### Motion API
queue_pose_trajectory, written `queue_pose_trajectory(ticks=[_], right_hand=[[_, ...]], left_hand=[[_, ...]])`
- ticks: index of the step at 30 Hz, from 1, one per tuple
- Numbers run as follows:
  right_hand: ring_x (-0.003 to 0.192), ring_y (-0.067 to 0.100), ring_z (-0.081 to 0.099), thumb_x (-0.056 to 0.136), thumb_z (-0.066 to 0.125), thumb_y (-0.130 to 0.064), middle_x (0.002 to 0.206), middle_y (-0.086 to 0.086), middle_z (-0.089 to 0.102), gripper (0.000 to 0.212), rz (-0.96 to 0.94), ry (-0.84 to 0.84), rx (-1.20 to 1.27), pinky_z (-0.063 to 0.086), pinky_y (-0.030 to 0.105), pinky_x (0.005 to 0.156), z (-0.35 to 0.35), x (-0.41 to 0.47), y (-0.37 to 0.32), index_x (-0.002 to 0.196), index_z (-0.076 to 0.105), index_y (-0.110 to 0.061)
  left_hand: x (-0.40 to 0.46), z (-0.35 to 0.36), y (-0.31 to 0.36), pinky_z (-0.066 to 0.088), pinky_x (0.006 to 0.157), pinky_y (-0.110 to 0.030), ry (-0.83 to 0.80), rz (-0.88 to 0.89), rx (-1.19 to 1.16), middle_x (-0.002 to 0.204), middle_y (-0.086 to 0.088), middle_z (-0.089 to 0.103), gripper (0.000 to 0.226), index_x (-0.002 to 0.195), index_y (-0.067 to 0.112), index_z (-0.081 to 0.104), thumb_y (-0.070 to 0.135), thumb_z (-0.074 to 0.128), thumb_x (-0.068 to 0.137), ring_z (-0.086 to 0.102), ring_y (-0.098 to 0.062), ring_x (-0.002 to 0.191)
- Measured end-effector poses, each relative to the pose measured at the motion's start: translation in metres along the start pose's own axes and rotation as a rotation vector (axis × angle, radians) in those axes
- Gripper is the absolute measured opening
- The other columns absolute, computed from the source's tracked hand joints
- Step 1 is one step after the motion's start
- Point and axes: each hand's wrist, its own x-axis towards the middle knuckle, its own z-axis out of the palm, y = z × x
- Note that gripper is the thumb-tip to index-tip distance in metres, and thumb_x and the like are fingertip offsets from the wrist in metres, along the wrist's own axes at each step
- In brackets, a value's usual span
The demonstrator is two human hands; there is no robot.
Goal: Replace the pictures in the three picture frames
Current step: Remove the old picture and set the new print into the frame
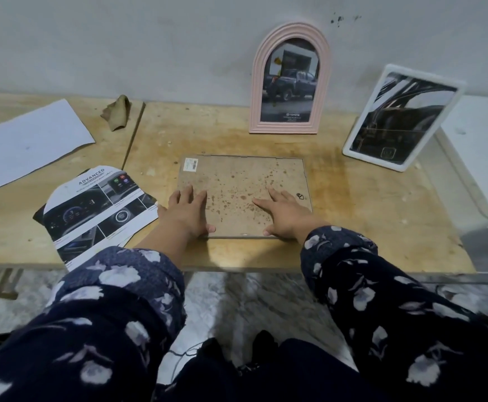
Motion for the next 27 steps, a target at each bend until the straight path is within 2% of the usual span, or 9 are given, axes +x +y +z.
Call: queue_pose_trajectory(ticks=[4, 6, 9, 12, 17, 22, 25, 27], right_hand=[[0.147, 0.023, 0.001, 0.082, 0.052, -0.004, 0.161, 0.000, 0.003, 0.076, 0.000, 0.050, 0.106, 0.013, 0.054, 0.117, -0.009, 0.001, -0.019, 0.146, 0.027, -0.035], [0.148, 0.020, 0.000, 0.082, 0.045, -0.001, 0.160, -0.003, 0.006, 0.073, -0.043, 0.102, 0.098, 0.005, 0.052, 0.118, -0.005, 0.004, -0.032, 0.146, 0.029, -0.032], [0.148, 0.018, -0.002, 0.088, 0.039, 0.000, 0.161, -0.006, 0.001, 0.073, -0.136, 0.137, -0.041, 0.001, 0.053, 0.117, 0.004, 0.018, -0.054, 0.150, 0.018, -0.032], [0.148, 0.017, -0.004, 0.087, 0.037, 0.002, 0.160, -0.009, -0.005, 0.078, -0.218, 0.114, -0.153, 0.004, 0.058, 0.116, 0.004, 0.024, -0.074, 0.151, 0.010, -0.032], [0.147, 0.019, -0.007, 0.086, 0.041, -0.008, 0.160, -0.015, -0.007, 0.079, -0.228, -0.003, -0.155, 0.006, 0.064, 0.113, 0.002, 0.031, -0.087, 0.151, 0.007, -0.036], [0.146, 0.017, -0.015, 0.086, 0.048, -0.021, 0.157, -0.019, -0.017, 0.084, -0.230, -0.101, -0.182, 0.005, 0.066, 0.112, 0.001, 0.037, -0.080, 0.150, -0.001, -0.041], [0.147, 0.017, -0.013, 0.086, 0.052, -0.025, 0.158, -0.016, -0.015, 0.083, -0.257, -0.056, -0.175, 0.008, 0.065, 0.112, 0.005, 0.035, -0.078, 0.150, 0.001, -0.040], [0.147, 0.018, -0.007, 0.085, 0.053, -0.029, 0.160, -0.010, -0.007, 0.079, -0.264, 0.049, -0.130, 0.009, 0.061, 0.114, 0.009, 0.030, -0.073, 0.150, 0.009, -0.039]], left_hand=[[-0.004, 0.007, -0.013, 0.008, 0.119, -0.051, 0.068, -0.017, 0.012, 0.162, -0.003, -0.008, 0.110, 0.154, 0.013, -0.002, 0.064, 0.060, 0.080, 0.003, -0.022, 0.149], [-0.007, 0.008, -0.017, 0.006, 0.119, -0.047, 0.079, -0.010, 0.062, 0.162, -0.002, -0.005, 0.108, 0.154, 0.009, 0.000, 0.067, 0.055, 0.082, 0.006, -0.020, 0.149], [-0.007, 0.003, -0.024, 0.004, 0.120, -0.046, 0.060, 0.019, 0.133, 0.163, -0.001, -0.003, 0.095, 0.155, 0.012, 0.003, 0.063, 0.048, 0.088, 0.007, -0.018, 0.148], [-0.004, -0.001, -0.027, 0.001, 0.120, -0.048, 0.016, 0.032, 0.192, 0.163, 0.001, -0.002, 0.091, 0.155, 0.015, 0.005, 0.062, 0.047, 0.090, 0.000, -0.015, 0.149], [-0.005, -0.001, -0.025, -0.004, 0.119, -0.046, 0.013, 0.016, 0.206, 0.162, 0.002, -0.002, 0.088, 0.155, 0.017, 0.007, 0.062, 0.046, 0.090, -0.003, -0.012, 0.149], [-0.007, 0.002, -0.025, -0.006, 0.118, -0.048, 0.037, 0.003, 0.191, 0.163, 0.002, -0.004, 0.087, 0.154, 0.016, 0.007, 0.061, 0.045, 0.091, -0.006, -0.012, 0.149], [-0.008, 0.006, -0.025, -0.007, 0.118, -0.050, 0.040, 0.003, 0.174, 0.162, 0.003, -0.007, 0.087, 0.154, 0.016, 0.004, 0.062, 0.043, 0.091, -0.008, -0.013, 0.148], [-0.008, 0.007, -0.026, -0.005, 0.118, -0.051, 0.046, 0.008, 0.161, 0.162, 0.001, -0.008, 0.088, 0.154, 0.016, 0.002, 0.062, 0.043, 0.091, -0.007, -0.015, 0.149]])
